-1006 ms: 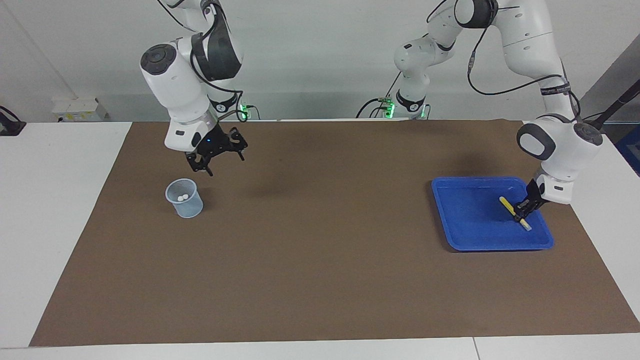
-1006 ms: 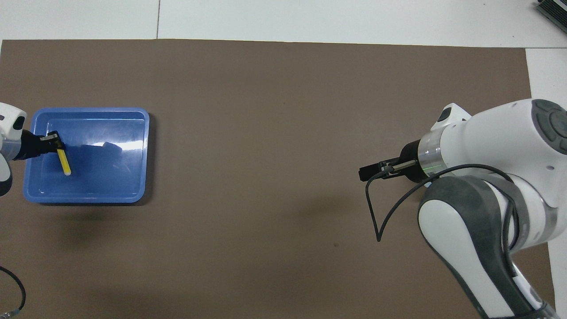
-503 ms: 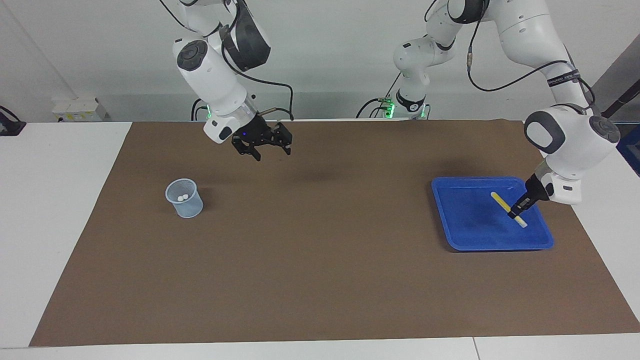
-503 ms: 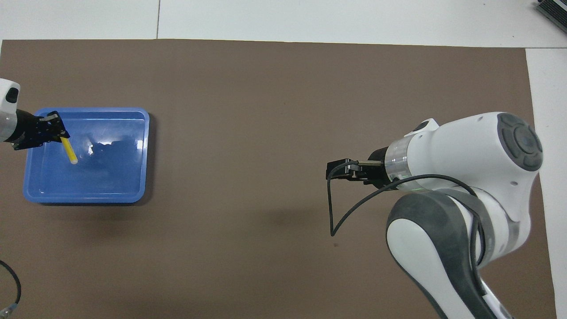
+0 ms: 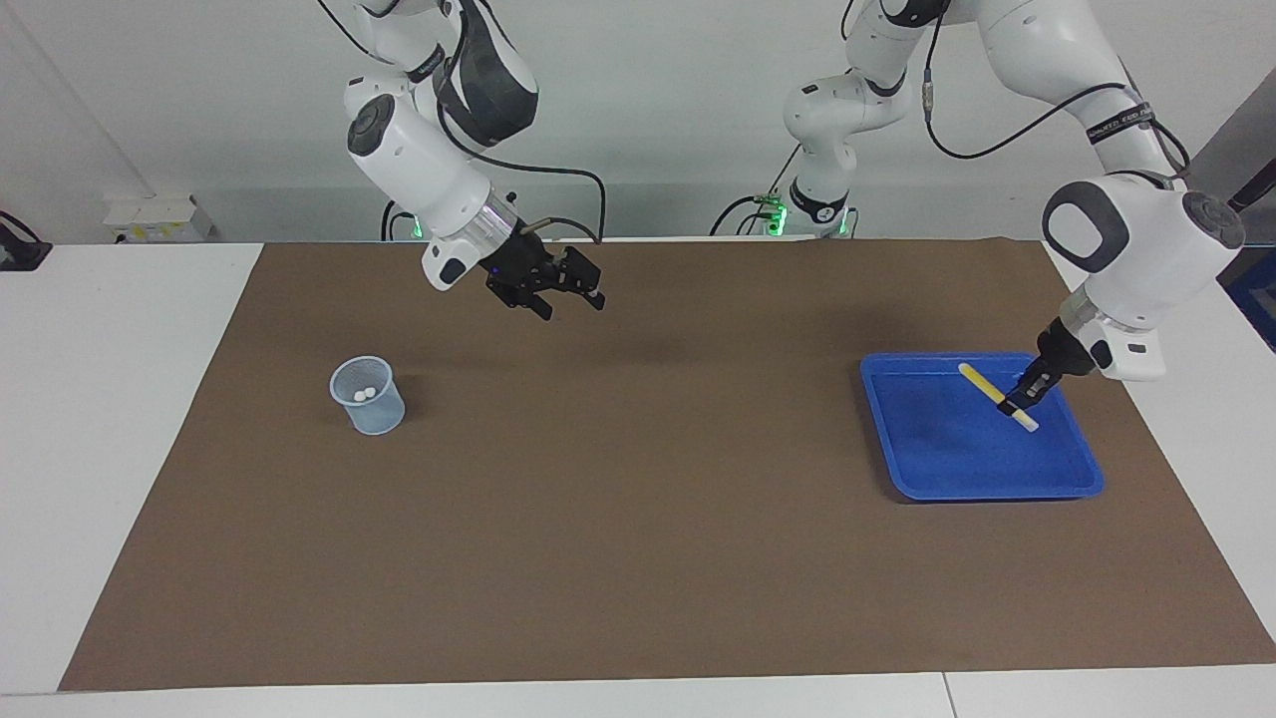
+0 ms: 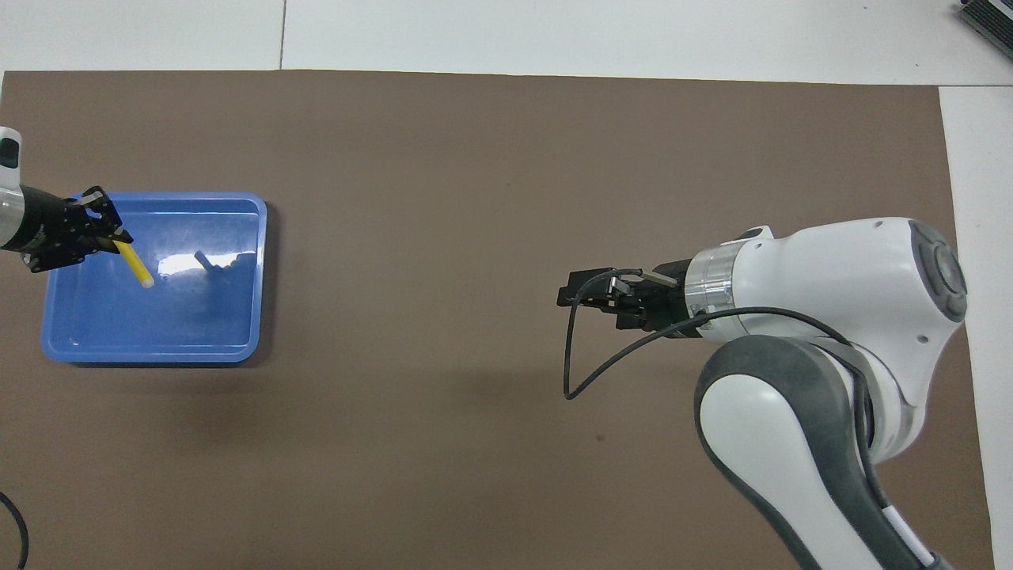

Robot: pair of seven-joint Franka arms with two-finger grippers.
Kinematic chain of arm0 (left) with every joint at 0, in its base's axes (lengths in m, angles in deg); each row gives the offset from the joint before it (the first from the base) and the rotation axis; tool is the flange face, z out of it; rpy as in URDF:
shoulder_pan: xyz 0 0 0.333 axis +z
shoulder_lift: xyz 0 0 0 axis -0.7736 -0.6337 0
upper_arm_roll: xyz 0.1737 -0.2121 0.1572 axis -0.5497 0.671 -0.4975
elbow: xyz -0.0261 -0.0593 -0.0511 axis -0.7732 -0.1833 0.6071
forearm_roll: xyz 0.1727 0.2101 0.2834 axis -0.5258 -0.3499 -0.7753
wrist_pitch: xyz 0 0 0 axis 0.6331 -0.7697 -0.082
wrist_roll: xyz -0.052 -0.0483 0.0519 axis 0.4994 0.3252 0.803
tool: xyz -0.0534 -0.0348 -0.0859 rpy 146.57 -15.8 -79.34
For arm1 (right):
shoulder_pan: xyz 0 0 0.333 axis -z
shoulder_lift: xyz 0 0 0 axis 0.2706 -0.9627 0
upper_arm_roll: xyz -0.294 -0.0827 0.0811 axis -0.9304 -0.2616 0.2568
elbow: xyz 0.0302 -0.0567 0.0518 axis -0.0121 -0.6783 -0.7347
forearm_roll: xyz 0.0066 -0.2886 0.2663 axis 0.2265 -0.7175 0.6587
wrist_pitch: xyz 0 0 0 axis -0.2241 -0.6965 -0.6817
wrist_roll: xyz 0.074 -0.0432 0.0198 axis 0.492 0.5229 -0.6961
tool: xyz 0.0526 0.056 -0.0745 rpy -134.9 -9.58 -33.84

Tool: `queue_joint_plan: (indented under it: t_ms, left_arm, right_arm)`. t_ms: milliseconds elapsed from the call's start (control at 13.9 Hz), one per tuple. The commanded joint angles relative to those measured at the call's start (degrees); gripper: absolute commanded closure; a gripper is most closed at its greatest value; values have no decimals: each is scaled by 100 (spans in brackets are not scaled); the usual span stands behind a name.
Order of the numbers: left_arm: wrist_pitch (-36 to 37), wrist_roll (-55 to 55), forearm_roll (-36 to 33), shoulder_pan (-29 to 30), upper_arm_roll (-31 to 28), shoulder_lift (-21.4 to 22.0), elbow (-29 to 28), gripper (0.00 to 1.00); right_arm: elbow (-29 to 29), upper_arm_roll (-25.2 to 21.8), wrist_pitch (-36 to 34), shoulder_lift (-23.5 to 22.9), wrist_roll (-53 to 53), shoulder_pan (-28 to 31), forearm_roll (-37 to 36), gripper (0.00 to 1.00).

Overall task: Transfer and insert pens with both arms
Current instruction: 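Grasp the yellow pen in the tray with the left gripper and lift, then carry the yellow pen toward center while the right gripper approaches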

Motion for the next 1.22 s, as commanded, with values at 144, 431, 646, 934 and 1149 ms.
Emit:
queue_joint_plan:
  t_ms: [144, 431, 646, 934, 1149]
  left_arm:
    - [326, 1899, 539, -439, -24, 597, -79, 100]
    - [317, 3517, 751, -904, -24, 992, -122, 100]
    - [299, 4616, 760, -1308, -24, 1273, -297, 100]
    - [264, 5830, 760, -1854, -33, 1520, -553, 100]
    - [229, 6315, 769, -2170, -24, 1818, -877, 100]
  right_arm:
    - [-522, 40, 872, 224, -13, -290, 888, 0]
    - [-734, 40, 1358, 224, -4, -599, 1479, 0]
    - [-778, 31, 1550, 224, -21, -616, 2076, 0]
    - [-804, 31, 1736, 224, 14, -730, 2139, 0]
    - [-804, 40, 1736, 224, 49, -731, 2147, 0]
